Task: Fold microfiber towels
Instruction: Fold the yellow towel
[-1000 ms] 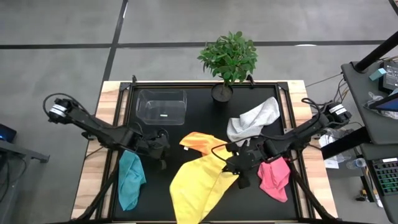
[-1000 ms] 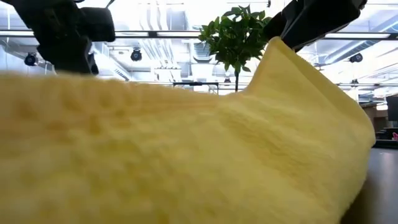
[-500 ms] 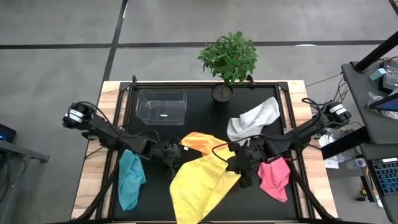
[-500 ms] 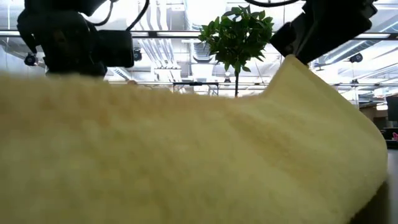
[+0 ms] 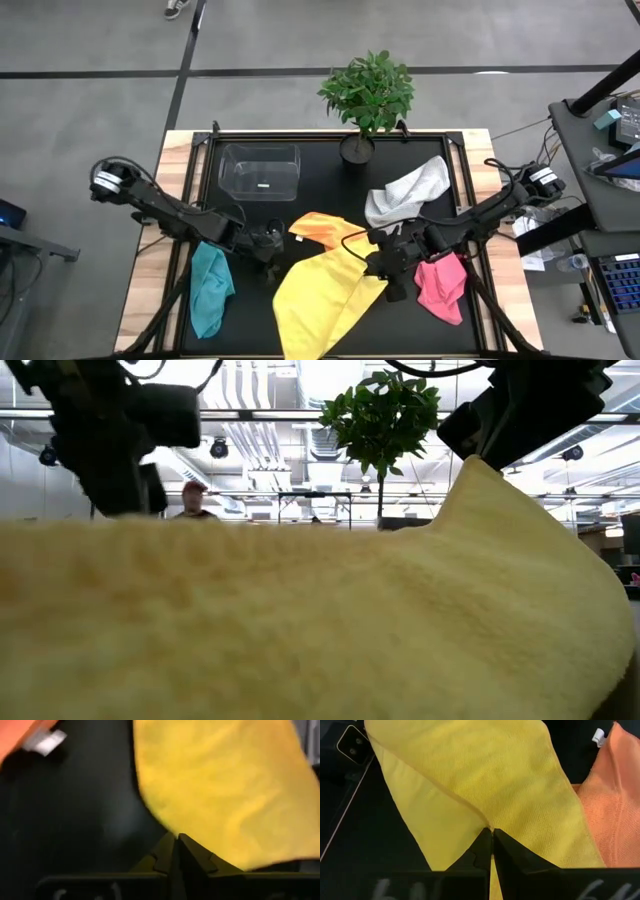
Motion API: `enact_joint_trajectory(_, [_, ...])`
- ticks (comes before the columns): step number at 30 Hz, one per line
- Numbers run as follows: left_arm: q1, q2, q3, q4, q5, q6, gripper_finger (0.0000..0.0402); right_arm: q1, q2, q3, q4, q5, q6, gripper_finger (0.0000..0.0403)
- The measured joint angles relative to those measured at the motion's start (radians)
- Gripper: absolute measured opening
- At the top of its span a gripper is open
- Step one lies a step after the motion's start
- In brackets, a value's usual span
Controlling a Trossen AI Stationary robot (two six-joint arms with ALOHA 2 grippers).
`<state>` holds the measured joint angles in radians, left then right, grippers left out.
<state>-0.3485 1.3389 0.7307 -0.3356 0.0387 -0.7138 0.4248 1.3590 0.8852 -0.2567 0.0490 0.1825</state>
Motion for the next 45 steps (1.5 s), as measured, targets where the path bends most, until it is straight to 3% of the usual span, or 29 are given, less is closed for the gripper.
enact_joint_trajectory(3, [0.001, -0.029, -0.002, -0.087, -0.01, -0.039, 0.0048, 0.0, 0.0, -0.001, 0.0, 0.0, 0.0, 0.0008])
enact_joint_trajectory(7, [0.001, -0.037, -0.011, -0.087, -0.061, -0.066, 0.0099, 0.0, 0.0, -0.003, 0.0, 0.0, 0.0, 0.0008])
enact_joint_trajectory(12, [-0.002, 0.014, -0.024, 0.015, -0.082, -0.066, 0.0151, 0.0, 0.0, -0.003, 0.001, 0.0, -0.009, 0.0008])
enact_joint_trajectory(16, [-0.007, 0.087, -0.024, 0.131, -0.082, -0.059, 0.017, 0.0, 0.0, -0.003, 0.002, 0.0, -0.011, 0.0008])
enact_joint_trajectory(26, [-0.022, 0.247, -0.019, 0.202, -0.04, -0.088, 0.0173, 0.0, 0.0, -0.007, 0.001, 0.0, -0.009, 0.0008])
enact_joint_trajectory(38, [-0.047, 0.273, -0.02, 0.28, -0.026, -0.114, 0.0172, 0.0, 0.0, -0.007, 0.004, 0.001, 0.001, 0.0008])
enact_joint_trajectory(45, [-0.055, 0.324, -0.018, 0.339, -0.028, -0.119, 0.0143, 0.0, 0.0, -0.007, 0.005, 0.0, 0.003, 0.0008])
